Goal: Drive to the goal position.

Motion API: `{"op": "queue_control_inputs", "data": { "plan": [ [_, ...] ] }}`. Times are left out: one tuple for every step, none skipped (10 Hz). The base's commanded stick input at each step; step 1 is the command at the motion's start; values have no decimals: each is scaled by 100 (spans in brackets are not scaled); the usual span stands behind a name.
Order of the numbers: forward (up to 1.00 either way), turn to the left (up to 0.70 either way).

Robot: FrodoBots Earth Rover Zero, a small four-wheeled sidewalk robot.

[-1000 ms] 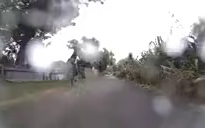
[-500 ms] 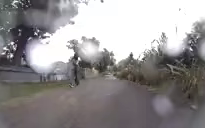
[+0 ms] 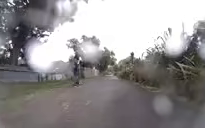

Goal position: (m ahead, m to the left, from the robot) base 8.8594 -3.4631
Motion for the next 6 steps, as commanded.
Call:
{"op": "queue_control_inputs", "data": {
  "plan": [
    [85, 0],
    [85, 0],
    [85, 0],
    [85, 0],
    [85, 0],
    [85, 0]
  ]
}}
